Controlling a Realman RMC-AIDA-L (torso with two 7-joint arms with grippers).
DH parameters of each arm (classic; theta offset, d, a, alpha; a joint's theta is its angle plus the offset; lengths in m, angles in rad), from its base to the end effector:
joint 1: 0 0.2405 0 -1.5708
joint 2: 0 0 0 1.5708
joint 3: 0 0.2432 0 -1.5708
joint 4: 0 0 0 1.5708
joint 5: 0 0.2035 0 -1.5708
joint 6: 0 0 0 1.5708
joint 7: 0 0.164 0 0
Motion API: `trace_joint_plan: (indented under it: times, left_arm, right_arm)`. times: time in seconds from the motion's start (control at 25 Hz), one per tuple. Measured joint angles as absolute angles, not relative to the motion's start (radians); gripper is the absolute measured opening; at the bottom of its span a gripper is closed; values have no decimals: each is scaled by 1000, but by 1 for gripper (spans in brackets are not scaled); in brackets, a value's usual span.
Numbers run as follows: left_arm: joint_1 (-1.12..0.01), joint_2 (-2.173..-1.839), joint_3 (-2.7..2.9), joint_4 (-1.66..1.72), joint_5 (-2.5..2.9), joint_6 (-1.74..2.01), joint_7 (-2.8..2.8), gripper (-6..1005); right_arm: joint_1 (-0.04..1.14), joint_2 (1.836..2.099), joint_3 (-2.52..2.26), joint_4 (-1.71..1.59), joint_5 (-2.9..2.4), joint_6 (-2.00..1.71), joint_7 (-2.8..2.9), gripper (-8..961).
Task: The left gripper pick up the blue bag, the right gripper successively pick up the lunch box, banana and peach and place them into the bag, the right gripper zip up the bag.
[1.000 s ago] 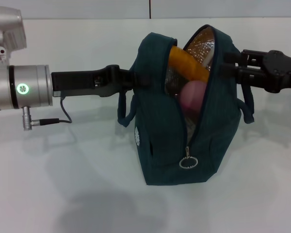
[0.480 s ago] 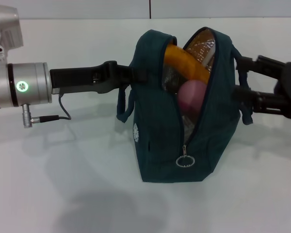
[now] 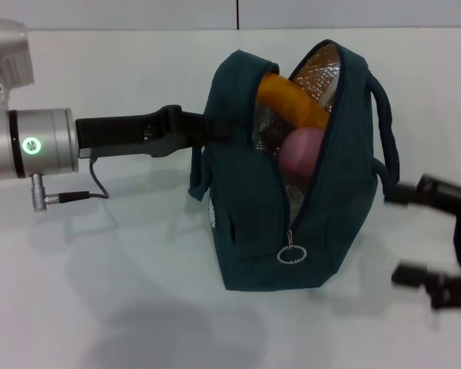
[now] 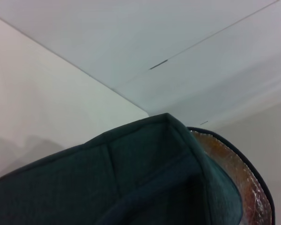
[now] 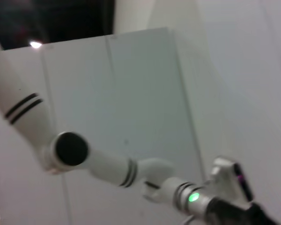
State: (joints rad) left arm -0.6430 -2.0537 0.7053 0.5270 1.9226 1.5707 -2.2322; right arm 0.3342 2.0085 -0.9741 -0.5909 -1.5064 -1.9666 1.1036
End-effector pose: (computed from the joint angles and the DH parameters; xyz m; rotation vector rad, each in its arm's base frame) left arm -0.2042 0.3428 -0.0196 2.3489 1.7414 0.9107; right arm 0.2213 0.2422 0.0211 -2.7485 0.2075 1.3190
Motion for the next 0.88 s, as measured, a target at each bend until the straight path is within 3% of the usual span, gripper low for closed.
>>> trace_joint_plan:
  times: [0.28,0.88]
  left_arm:
    - [-631,-2059,706,526,1922,1585,-2252,32]
    - [-624,-2063,705,503,1919,1589,-2245,32]
  right_arm:
    - [367,2013,-1101,-423,-1560,-1812,1025,864]
    - [465,2028,-1207,-388,-1551,-1602,1091,852]
